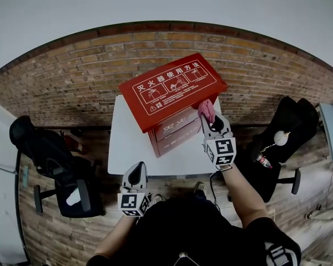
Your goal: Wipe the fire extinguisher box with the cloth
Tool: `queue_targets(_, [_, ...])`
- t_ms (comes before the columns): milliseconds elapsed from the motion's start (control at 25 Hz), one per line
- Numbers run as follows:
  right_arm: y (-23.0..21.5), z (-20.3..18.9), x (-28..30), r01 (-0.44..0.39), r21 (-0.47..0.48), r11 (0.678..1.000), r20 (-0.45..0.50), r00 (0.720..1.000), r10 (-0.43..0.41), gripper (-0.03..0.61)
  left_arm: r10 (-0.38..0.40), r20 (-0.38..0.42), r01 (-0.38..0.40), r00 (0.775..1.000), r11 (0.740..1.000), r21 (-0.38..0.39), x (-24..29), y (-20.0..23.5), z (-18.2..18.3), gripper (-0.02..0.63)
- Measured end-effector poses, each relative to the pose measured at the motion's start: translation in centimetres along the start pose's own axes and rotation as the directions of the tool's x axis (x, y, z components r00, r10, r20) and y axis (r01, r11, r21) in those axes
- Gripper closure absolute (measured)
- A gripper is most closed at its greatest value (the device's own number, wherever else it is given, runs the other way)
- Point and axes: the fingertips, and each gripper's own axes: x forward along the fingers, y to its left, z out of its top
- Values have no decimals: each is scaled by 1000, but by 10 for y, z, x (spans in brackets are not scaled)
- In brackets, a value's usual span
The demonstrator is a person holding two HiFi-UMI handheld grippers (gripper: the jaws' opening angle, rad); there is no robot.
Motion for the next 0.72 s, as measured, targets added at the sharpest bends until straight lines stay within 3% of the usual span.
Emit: queue_targets(720, [54, 9, -6, -26, 7, 1000, -6, 1000, 26, 472, -36, -7, 36, 999, 999, 8, -15, 27, -1, 586])
